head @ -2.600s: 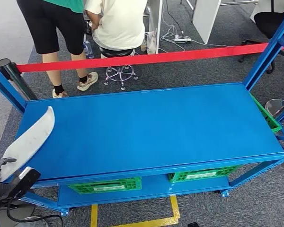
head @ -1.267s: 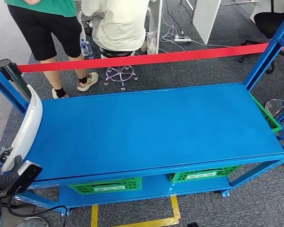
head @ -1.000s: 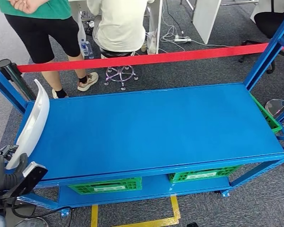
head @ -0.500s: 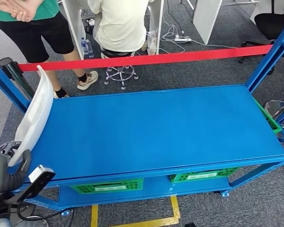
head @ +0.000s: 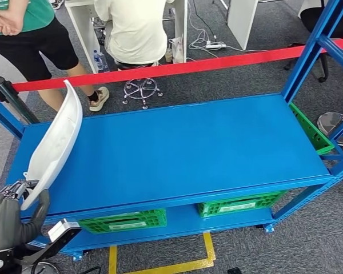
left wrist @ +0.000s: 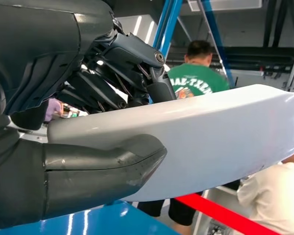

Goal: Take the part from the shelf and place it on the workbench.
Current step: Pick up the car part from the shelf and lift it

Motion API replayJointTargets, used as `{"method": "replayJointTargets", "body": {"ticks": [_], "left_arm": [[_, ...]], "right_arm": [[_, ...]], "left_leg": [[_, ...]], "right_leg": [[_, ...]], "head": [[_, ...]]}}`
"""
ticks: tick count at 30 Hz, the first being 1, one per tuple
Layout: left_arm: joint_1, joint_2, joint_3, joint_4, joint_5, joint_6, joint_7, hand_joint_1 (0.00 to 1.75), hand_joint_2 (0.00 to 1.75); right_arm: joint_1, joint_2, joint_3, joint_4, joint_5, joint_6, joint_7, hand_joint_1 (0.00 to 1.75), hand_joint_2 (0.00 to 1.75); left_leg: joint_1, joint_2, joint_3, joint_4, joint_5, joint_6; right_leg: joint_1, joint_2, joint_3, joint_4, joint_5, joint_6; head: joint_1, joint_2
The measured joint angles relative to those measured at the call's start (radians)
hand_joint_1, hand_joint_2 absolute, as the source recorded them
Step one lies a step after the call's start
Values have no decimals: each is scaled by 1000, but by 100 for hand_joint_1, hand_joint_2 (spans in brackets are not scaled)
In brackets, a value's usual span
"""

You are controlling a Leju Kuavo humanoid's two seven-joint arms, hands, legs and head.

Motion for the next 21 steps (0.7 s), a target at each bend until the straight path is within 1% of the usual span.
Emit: {"method": "replayJointTargets", "body": {"ticks": [1, 2, 3, 4, 5, 6, 7, 8, 9, 10, 11, 12, 13, 14, 15, 16, 17, 18, 19, 20, 21], "left_arm": [[6, 2, -5, -4, -3, 10, 0, 175, 175], [13, 3, -10, -8, -8, 21, 1, 175, 175], [21, 3, -14, -12, -12, 32, 2, 175, 175], [28, 4, -19, -16, -14, 43, 4, 175, 175], [34, 4, -24, -21, -16, 53, 6, 175, 175], [40, 4, -28, -26, -17, 62, 8, 175, 175], [48, 3, -33, -31, -17, 74, 10, 175, 175], [58, 3, -36, -35, -17, 87, 12, 175, 175], [68, 3, -39, -38, -14, 101, 14, 175, 175], [79, 2, -42, -40, -10, 115, 15, 175, 175], [90, 1, -44, -40, -4, 128, 15, 175, 175], [100, -1, -48, -40, 2, 141, 15, 175, 175], [111, -4, -50, -41, 9, 152, 15, 175, 175], [122, -8, -52, -41, 15, 162, 15, 175, 175], [134, -11, -54, -41, 20, 170, 15, 175, 175], [144, -14, -54, -41, 23, 174, 15, 175, 175], [152, -16, -55, -41, 25, 176, 15, 175, 175], [158, -18, -55, -41, 26, 177, 15, 175, 175], [162, -20, -56, -41, 26, 177, 15, 175, 175], [166, -22, -56, -41, 27, 178, 15, 175, 175], [169, -23, -56, -41, 27, 178, 15, 175, 175]], "right_arm": [[0, 0, 0, 0, -1, -6, -2, 0, 0], [1, 0, 0, 0, -1, -16, -3, 0, 0], [2, 0, 0, 0, 0, -28, -4, 0, 0], [2, 0, 0, 0, 0, -42, -3, 0, 0], [1, 0, 0, 0, 1, -55, -2, 0, 0], [1, 1, 0, 0, 2, -67, -1, 0, 0], [0, 2, 0, 0, 3, -77, 1, 0, 0], [0, 2, 0, 0, 4, -84, 2, 0, 0], [0, 3, 0, 0, 5, -90, 3, 0, 0], [1, 3, 0, 0, 5, -97, 4, 0, 0], [3, 3, 0, 0, 5, -103, 5, 0, 0], [4, 2, 0, 1, 4, -111, 5, 0, 0], [6, 2, 0, 1, 5, -118, 5, 0, 0], [7, 1, 0, 2, 6, -123, 6, 0, 0], [7, 0, 0, 2, 8, -127, 6, 0, 0], [8, 0, 1, 2, 10, -130, 7, 0, 0], [9, 0, 1, 2, 11, -132, 8, 0, 0], [10, -1, 1, 2, 13, -134, 9, 0, 0], [11, -2, 1, 2, 13, -135, 9, 0, 0], [11, -3, 1, 2, 14, -136, 9, 0, 0], [11, -4, 1, 2, 14, -136, 9, 0, 0]], "left_leg": [[0, 0, -19, 61, -32, 1], [-1, -1, -26, 97, -44, 3], [-2, -1, -17, 100, -36, 7], [-4, -1, 12, 64, -12, 14], [-7, -3, 53, 0, 18, 22], [-11, -5, 96, -70, 39, 32], [-14, -7, 131, -129, 53, 39], [-18, -9, 150, -167, 58, 44], [-20, -10, 155, -183, 57, 45], [-22, -9, 152, -189, 63, 45], [-21, -7, 147, -193, 70, 47], [-20, -4, 141, -198, 80, 51], [-18, -1, 134, -202, 90, 56], [-16, 2, 125, -204, 100, 60], [-17, 4, 113, -203, 108, 63], [-18, 5, 101, -203, 117, 65], [-19, 7, 89, -202, 127, 65], [-20, 8, 77, -201, 136, 64], [-21, 8, 65, -199, 144, 63], [-21, 8, 54, -197, 152, 61], [-23, 9, 46, -194, 158, 58]], "right_leg": [[3, 0, -9, 0, 6, -4], [7, 0, -17, 1, 12, -6], [10, 1, -25, 1, 18, -7], [13, 2, -31, 1, 23, -7], [15, 3, -36, 1, 29, -7], [17, 4, -40, 1, 34, -5], [18, 6, -43, 1, 39, -2], [19, 6, -47, 2, 46, 3], [18, 7, -50, 1, 52, 10], [17, 7, -52, -1, 60, 17], [15, 7, -56, 0, 61, 24], [14, 7, -63, 8, 47, 30], [14, 6, -74, 33, 17, 34], [13, 5, -89, 76, -27, 37], [13, 4, -106, 134, -75, 41], [13, 3, -120, 197, -112, 43], [13, 3, -124, 244, -128, 45], [13, 3, -116, 263, -122, 46], [13, 3, -90, 247, -97, 46], [13, 1, -46, 196, -66, 44], [14, -2, 7, 120, -50, 41]], "head": [[0, 0], [0, 0], [0, 0], [1, 0], [0, 0], [1, 0], [1, 0], [1, 0], [2, 0], [2, 0], [1, 0], [2, 0], [4, 0], [7, 0], [9, 0], [11, 0], [11, 0], [11, 0], [11, 0], [11, 0], [11, 0]]}}
